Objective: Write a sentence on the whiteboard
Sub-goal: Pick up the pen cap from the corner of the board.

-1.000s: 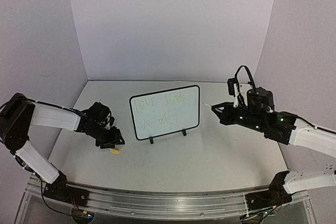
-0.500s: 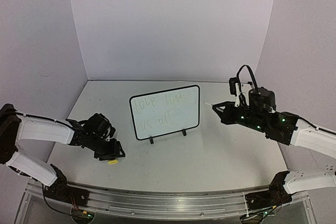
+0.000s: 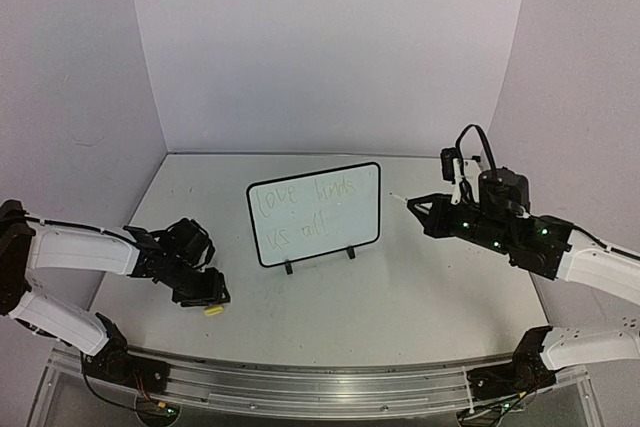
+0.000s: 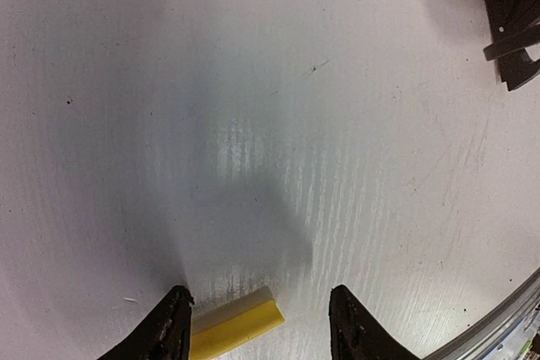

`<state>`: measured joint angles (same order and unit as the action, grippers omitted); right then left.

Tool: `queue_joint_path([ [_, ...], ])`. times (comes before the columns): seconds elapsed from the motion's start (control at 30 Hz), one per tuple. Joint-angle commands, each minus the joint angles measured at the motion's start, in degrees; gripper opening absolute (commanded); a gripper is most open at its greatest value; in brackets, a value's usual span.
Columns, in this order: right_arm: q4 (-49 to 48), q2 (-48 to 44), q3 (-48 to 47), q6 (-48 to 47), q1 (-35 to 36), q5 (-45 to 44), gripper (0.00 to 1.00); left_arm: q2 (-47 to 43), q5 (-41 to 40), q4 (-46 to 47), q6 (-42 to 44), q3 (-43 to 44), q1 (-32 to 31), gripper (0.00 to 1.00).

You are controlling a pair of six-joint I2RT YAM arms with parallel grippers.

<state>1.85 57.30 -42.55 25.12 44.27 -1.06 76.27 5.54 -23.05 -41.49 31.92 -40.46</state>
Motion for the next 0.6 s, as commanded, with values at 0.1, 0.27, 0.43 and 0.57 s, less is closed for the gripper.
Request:
queue_joint_path([
  [0.1, -0.19, -1.6, 0.51, 0.48, -0.3, -1.31, 0.0, -0.34, -1.57, -6.87, -1.12, -0.07, -3.03, 0.55],
  [0.27, -0.19, -1.11, 0.28, 0.41, -0.33, -1.0, 0.0, -2.38, -0.13, -7.22, -3.57, -1.25, -6.52, 0.55],
  [0.43, -0.27, -0.4, 0.28, 0.61, -0.33, -0.88, 0.0, -4.03, 0.6, -5.67, -4.65, -1.95, -8.29, 0.55],
  [0.57, -0.33, -0.51, 0.23, 0.4, -0.33, -0.86, 0.0, -1.99, -2.19, -9.02, -4.81, -0.86, -8.57, 0.51],
])
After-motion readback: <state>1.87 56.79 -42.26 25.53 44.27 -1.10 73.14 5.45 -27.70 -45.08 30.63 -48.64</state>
